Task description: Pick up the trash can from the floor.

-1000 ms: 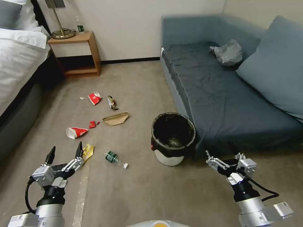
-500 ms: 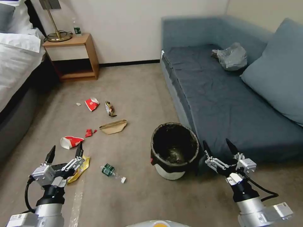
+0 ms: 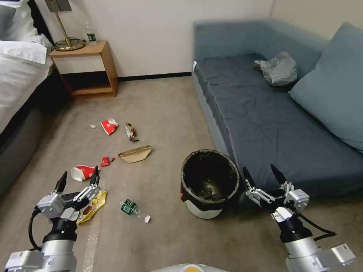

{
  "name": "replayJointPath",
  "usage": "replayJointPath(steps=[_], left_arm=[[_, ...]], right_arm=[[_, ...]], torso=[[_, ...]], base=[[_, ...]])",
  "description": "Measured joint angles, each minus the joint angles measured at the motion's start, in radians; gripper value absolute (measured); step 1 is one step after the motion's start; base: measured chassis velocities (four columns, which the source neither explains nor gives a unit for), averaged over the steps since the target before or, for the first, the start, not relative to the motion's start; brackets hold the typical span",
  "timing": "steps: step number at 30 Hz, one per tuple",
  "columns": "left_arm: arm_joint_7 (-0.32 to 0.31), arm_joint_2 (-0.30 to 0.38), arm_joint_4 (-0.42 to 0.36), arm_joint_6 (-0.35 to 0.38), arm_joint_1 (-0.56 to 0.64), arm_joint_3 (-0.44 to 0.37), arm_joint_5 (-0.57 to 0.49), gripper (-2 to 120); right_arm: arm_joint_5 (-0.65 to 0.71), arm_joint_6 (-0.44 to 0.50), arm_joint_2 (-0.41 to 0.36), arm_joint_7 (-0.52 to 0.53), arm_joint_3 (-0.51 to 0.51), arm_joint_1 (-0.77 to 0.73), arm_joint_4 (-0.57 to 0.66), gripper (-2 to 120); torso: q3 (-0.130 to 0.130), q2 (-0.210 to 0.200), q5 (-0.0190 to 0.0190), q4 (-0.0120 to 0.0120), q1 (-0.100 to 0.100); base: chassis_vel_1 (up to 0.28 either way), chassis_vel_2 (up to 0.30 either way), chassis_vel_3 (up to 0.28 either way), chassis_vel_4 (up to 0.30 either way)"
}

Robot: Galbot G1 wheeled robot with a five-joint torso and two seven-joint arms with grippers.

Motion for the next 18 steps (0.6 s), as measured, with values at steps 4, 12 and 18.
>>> replayJointPath(steps=[4, 12, 18], left_arm=[[-0.006, 0.018, -0.029, 0.045, -0.008, -0.003, -0.039, 100], [-0.082, 0.178, -0.09, 0.279, -0.08, 0.037, -0.249, 100], [-0.124, 0.338, -0.004, 0.366, -0.18, 0.116, -0.335, 100]], right_arm=[[0.009, -0.005, -0.02, 0.006, -0.003, 0.013, -0.001, 100], [0.031, -0.012, -0.068, 0.026, -0.027, 0.063, -0.039, 100], [0.032, -0.008, -0.045, 0.033, -0.008, 0.065, -0.017, 100]], torso=[[0.0, 0.0, 0.0001, -0.0005, 0.0], [0.0, 0.0, 0.0005, -0.0002, 0.0], [0.0, 0.0, -0.0002, 0.0003, 0.0]], base=[[0.0, 0.0, 0.0, 0.0], [0.0, 0.0, 0.0, 0.0], [0.0, 0.0, 0.0, 0.0]])
